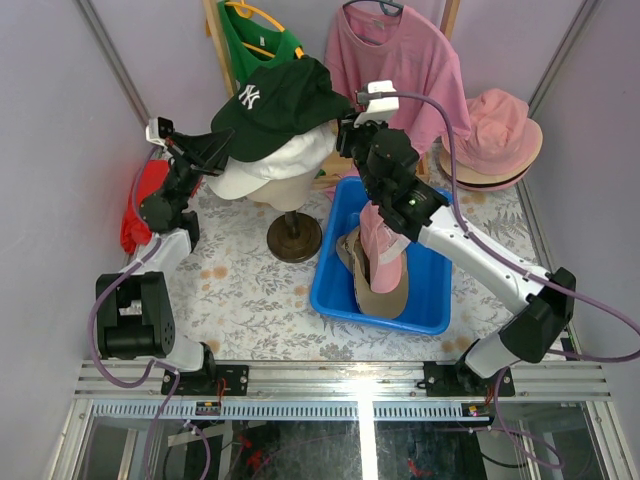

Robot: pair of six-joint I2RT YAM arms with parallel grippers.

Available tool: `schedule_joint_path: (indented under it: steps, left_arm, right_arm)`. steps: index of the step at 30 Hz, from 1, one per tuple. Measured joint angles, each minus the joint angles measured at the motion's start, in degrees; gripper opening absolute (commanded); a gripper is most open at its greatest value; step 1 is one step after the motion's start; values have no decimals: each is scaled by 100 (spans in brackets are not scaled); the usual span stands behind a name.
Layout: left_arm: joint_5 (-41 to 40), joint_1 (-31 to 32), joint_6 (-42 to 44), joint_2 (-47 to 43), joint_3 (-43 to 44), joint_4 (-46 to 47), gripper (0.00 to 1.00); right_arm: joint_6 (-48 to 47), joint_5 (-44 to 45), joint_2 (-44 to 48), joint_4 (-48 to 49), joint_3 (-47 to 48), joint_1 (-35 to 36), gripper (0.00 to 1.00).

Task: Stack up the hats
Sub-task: Stack the hat on the hat.

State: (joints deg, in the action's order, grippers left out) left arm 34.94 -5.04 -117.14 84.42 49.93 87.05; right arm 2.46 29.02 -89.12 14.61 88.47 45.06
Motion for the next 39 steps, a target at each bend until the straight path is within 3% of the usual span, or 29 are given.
schedule_joint_path:
  steps: [11, 20, 31, 39]
  left_arm:
    - [2, 0, 0, -59, -44, -2, 0]
    - [0, 0, 0, -155, -243, -15, 0]
    - [142, -59, 0, -417, -437, -289, 0]
    - [260, -114, 0, -678, -551, -793, 0]
  right_arm:
    - [492, -17, 662, -151, -551, -282, 52]
    - [1692, -688, 737, -621, -382, -1014, 61]
    - [3375, -2789, -7, -1014, 859, -2216, 67]
    - [4118, -4339, -752, -1224, 1394, -2559, 68]
